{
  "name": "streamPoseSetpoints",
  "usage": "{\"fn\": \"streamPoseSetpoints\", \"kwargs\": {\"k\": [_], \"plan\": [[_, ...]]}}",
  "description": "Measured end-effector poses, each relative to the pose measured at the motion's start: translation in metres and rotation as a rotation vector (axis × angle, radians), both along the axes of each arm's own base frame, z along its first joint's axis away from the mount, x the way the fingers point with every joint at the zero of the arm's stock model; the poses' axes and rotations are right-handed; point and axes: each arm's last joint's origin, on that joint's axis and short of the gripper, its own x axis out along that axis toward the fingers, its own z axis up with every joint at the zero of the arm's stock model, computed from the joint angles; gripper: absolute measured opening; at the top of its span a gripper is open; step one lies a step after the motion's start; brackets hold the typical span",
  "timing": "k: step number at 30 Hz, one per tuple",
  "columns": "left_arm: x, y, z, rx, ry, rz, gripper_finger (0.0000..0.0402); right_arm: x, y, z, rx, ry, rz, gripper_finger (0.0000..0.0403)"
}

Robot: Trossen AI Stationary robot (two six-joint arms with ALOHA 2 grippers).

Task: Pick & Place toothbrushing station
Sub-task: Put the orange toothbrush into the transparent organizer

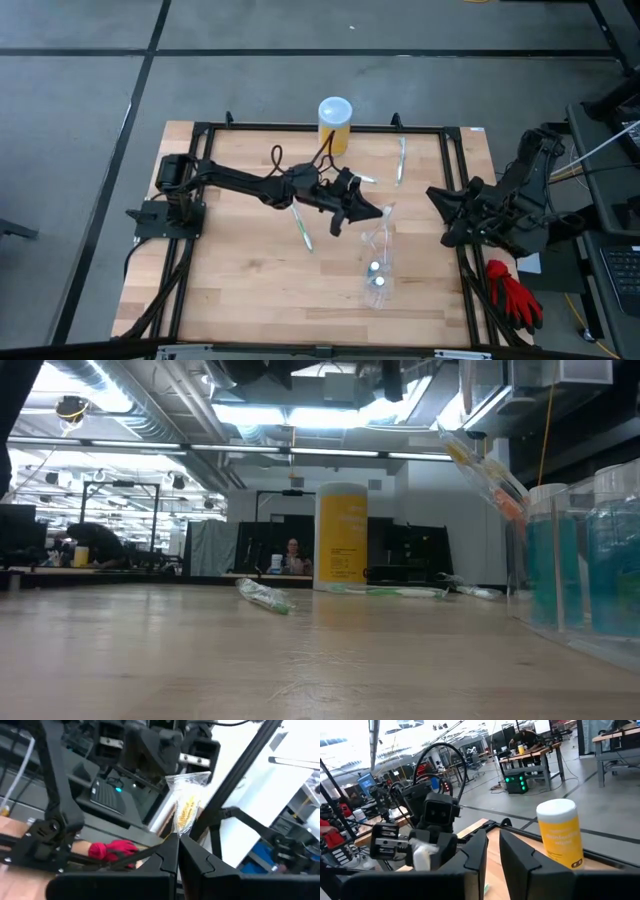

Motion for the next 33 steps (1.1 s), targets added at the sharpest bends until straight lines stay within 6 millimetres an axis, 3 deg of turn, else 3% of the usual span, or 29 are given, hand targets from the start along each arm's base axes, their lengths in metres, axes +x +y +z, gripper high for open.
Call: {"fn": "streamPoseSetpoints", "kwargs": {"k": [7,18,33], "plan": [[0.014,-0.002,-0.013,-0.04,0.008,0.018,0.0002,-0.002,0.003,0.0,-0.001,0.01,0.067,0.0054],[0.038,-0.013,0.005,-0.004,-0.005,-0.059,0.0002,0.0,0.01,0.001,0.096,0.001,0.27,0.0066],[0.038,-0.014,0.007,-0.01,-0.019,-0.097,0.0002,0.003,0.014,0.008,0.211,-0.071,0.314,0.0227]]}}
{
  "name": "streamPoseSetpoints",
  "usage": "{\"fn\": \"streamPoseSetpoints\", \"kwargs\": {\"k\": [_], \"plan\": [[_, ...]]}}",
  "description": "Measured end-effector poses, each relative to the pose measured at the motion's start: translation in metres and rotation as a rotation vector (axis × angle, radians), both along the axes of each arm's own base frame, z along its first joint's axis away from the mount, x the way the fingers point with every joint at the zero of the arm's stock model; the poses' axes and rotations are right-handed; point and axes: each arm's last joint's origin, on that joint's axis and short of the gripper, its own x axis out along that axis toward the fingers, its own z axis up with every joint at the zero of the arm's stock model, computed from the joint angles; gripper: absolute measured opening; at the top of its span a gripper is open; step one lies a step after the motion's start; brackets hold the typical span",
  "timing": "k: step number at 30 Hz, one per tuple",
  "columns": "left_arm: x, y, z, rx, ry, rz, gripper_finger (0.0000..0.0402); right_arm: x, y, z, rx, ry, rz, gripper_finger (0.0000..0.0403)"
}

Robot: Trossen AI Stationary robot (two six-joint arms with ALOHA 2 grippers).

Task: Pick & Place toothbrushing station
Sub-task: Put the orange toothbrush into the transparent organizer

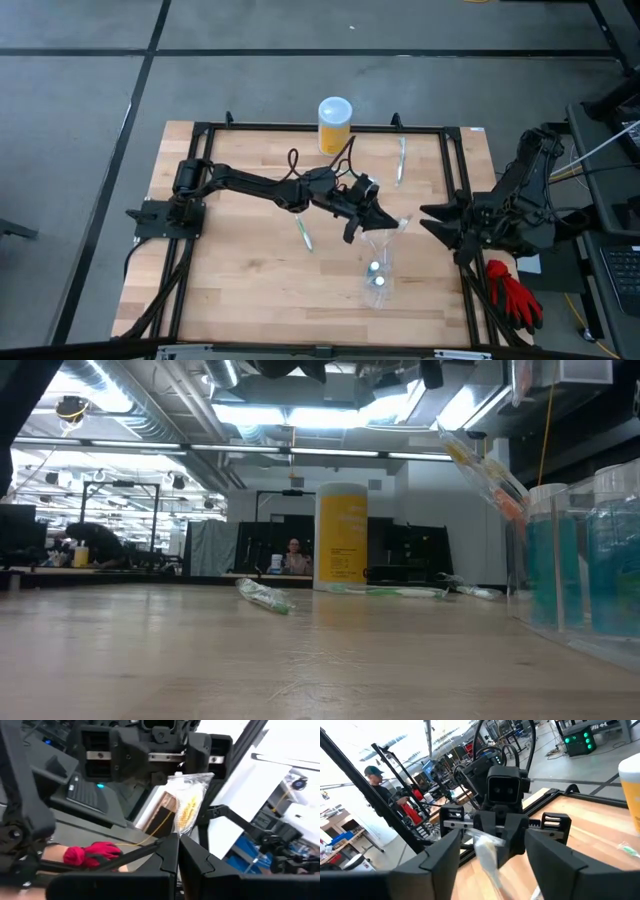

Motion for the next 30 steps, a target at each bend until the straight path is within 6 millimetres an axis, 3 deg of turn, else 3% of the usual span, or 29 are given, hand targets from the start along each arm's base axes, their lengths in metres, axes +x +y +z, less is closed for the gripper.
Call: {"fn": "streamPoseSetpoints", "kwargs": {"k": [7,15,30], "plan": [[0.0,-0.001,0.002,-0.024,0.009,-0.061,0.0002,0.011,0.002,-0.003,-0.006,0.007,-0.011,0.0254],[0.002,0.005,0.017,-0.005,0.02,-0.115,0.0002,0.02,-0.002,-0.002,0.01,-0.002,0.017,0.0246],[0.003,0.02,0.016,0.001,0.041,-0.085,0.0002,0.033,-0.001,0.0,-0.003,-0.02,0.025,0.024]]}}
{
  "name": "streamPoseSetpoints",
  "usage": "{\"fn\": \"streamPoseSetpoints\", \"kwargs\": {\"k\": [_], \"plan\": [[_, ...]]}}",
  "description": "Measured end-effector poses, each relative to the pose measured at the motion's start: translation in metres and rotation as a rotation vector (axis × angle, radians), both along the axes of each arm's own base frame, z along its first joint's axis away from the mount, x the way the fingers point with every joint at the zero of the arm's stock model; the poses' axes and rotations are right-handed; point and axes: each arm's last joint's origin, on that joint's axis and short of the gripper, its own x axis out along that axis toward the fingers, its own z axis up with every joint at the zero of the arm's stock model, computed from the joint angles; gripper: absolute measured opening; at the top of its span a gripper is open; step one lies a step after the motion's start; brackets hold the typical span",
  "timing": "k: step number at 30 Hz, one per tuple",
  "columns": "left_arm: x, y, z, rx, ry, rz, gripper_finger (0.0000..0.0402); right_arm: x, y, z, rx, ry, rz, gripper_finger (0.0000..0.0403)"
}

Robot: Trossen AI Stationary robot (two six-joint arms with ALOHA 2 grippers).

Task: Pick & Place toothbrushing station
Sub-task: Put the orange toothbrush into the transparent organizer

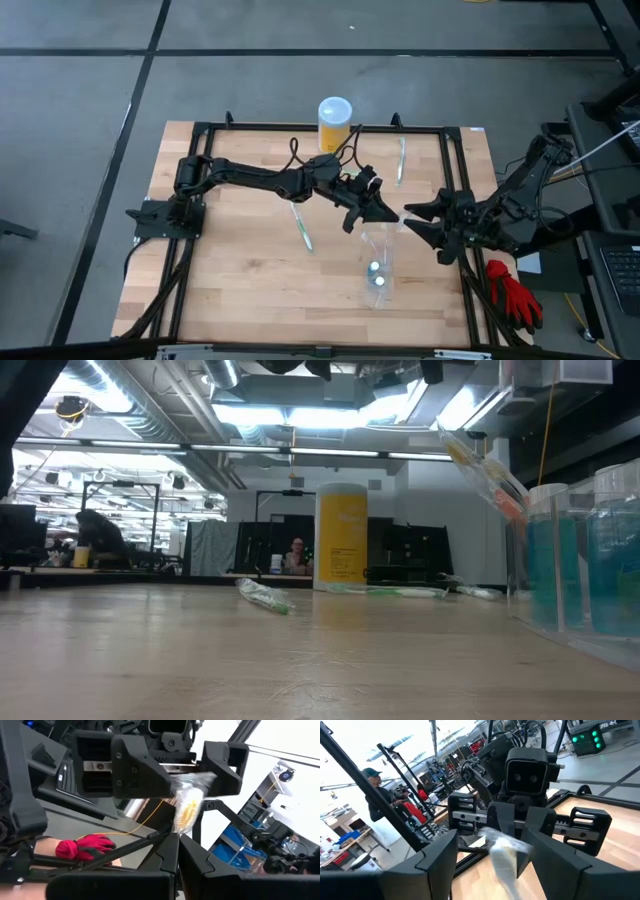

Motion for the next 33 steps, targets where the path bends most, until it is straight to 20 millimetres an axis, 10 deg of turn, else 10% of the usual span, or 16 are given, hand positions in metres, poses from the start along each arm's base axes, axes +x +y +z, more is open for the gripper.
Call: {"fn": "streamPoseSetpoints", "kwargs": {"k": [10,24,33], "plan": [[0.0,-0.0001,0.0,-0.005,0.003,-0.002,0.0002,0.0028,-0.0016,0.0,-0.004,-0.001,-0.017,0.0227],[-0.0001,0.0007,0.0,-0.007,0.004,-0.008,0.0002,0.003,-0.0006,0.0007,-0.047,0.003,0.019,0.0016],[-0.0002,0.003,-0.0004,-0.006,0.01,-0.017,0.0013,0.0031,-0.0006,0.0023,-0.068,-0.004,0.021,0.0004]]}}
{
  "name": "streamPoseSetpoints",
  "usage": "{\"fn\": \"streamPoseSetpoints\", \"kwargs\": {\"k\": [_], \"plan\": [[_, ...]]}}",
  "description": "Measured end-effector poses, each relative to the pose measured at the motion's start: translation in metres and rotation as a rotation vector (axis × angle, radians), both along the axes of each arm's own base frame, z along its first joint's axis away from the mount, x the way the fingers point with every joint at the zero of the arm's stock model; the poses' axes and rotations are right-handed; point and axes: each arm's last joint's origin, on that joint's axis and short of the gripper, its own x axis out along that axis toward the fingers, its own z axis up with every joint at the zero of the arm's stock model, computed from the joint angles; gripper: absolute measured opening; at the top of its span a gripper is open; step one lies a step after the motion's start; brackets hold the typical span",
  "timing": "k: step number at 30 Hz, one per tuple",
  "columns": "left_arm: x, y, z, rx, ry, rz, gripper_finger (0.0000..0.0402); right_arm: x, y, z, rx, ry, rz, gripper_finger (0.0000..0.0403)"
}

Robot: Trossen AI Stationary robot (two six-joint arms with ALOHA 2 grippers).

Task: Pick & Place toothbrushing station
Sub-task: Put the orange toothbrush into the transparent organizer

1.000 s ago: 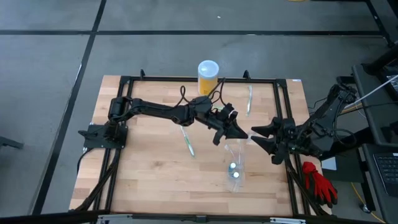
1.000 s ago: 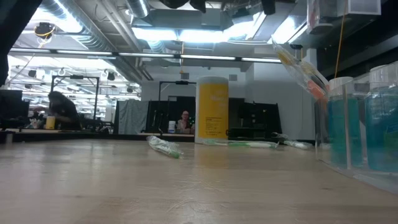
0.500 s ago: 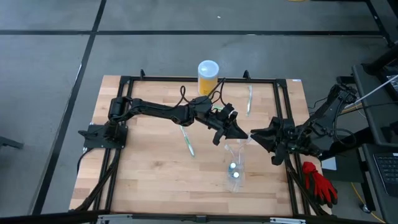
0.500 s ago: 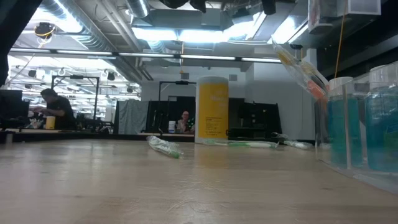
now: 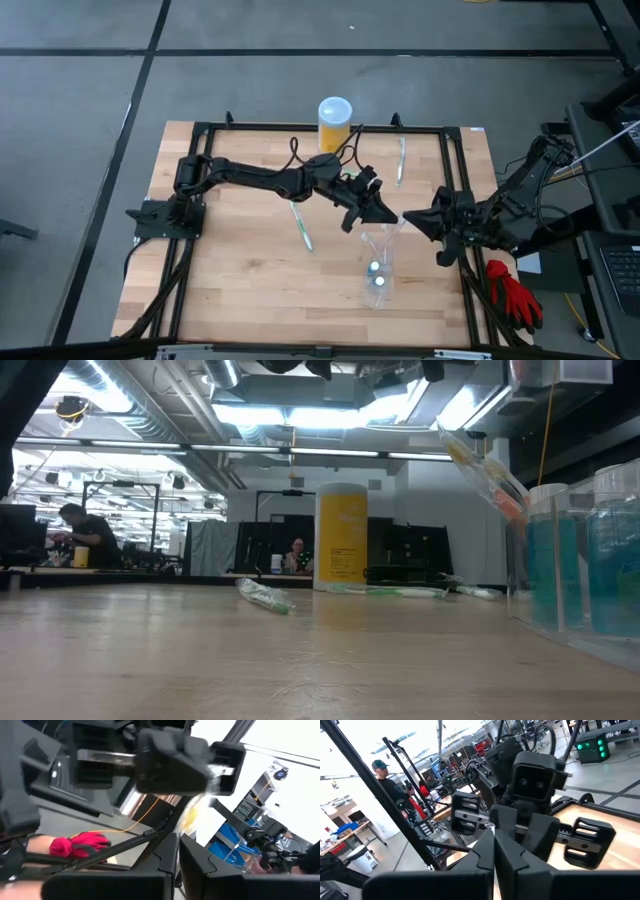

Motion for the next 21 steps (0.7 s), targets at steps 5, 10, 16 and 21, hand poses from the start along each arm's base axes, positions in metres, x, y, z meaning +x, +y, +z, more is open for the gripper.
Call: {"fn": "streamPoseSetpoints", "kwargs": {"k": [5,10,16,21], "plan": [[-0.001,0.016,-0.002,0.005,0.035,0.04,0.0057,0.0,0.0,0.003,-0.003,-0.021,-0.001,0.0002],[-0.005,0.042,0.002,0.021,0.03,0.067,0.0118,0.0,0.0,0.004,-0.005,-0.025,-0.001,0.0001],[-0.029,0.091,0.03,0.109,-0.056,0.105,0.0164,0.001,0.002,0.003,0.016,-0.023,0.017,0.0001],[-0.067,0.121,0.055,0.224,0.031,0.175,0.0162,0.008,0.012,-0.013,0.028,0.05,0.038,0.0001]]}}
